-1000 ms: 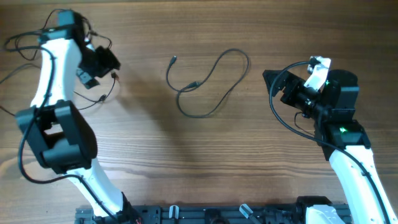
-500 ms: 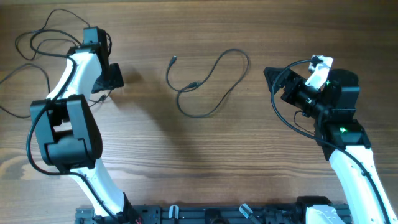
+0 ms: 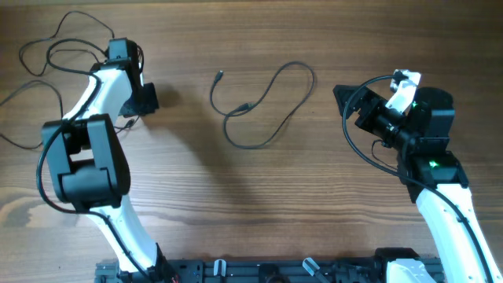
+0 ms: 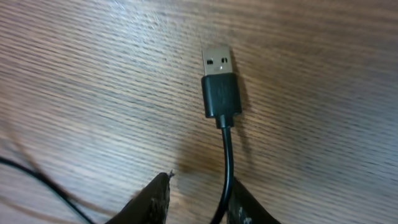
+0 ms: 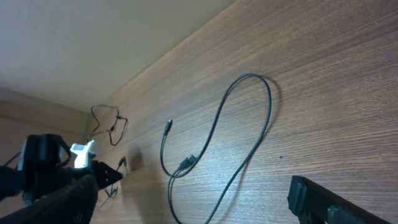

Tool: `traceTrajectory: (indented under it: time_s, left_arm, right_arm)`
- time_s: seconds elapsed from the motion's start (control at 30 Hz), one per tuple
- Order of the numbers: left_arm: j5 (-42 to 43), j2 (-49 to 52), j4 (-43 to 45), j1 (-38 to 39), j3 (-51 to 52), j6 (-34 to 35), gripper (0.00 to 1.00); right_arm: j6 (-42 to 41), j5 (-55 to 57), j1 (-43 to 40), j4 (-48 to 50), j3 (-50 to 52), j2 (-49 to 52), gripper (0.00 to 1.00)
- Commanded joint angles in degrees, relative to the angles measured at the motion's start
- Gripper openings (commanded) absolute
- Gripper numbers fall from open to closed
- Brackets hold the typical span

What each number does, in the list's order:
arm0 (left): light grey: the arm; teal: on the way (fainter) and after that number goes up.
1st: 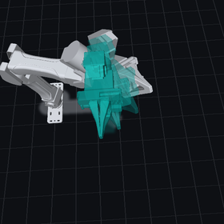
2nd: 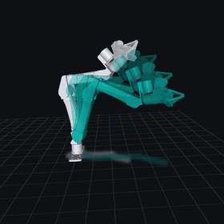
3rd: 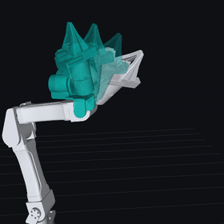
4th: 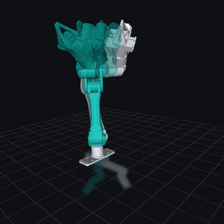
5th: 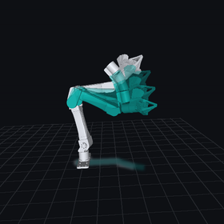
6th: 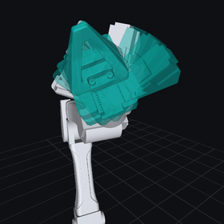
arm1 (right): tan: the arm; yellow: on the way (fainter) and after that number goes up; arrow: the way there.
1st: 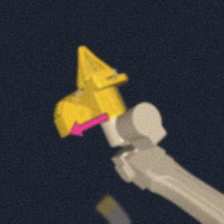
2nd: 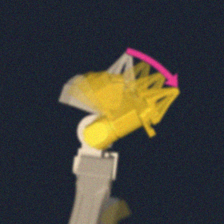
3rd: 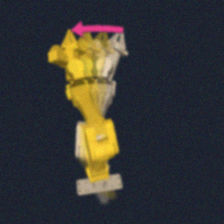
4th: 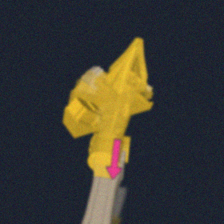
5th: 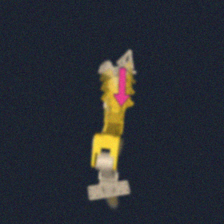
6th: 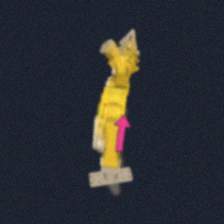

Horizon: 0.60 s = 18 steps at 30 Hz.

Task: Untangle cables

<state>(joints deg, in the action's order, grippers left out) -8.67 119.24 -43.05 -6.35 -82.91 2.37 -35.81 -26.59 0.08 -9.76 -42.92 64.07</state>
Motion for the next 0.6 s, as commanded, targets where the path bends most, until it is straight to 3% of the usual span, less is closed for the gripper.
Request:
traceTrajectory:
  time_s: [0.0,0.1,0.27,0.37,0.57]
  left_arm:
    - [0.7,1.3,1.7,0.2,0.6,-0.7,0.22]
    - [0.7,1.3,4.0,0.2,0.6,-0.7,0.13]
    - [0.7,0.9,4.7,0.2,-1.2,0.7,0.06]
    - [0.7,-0.8,4.7,0.1,-2.4,5.0,0.06]
    - [3.3,-2.7,4.7,0.1,-2.6,5.9,0.4]
  right_arm:
    - [-0.4,-0.9,0.3,0.5,-1.2,0.2,1.0]
    - [-0.4,-0.9,0.3,0.5,-1.2,0.2,1.0]
    - [-0.4,-0.9,0.3,0.7,-1.2,0.2,1.0]
    - [-0.4,-0.9,0.3,1.0,-1.2,0.2,1.0]
    - [-0.4,-0.9,0.3,1.1,-1.2,0.2,1.0]
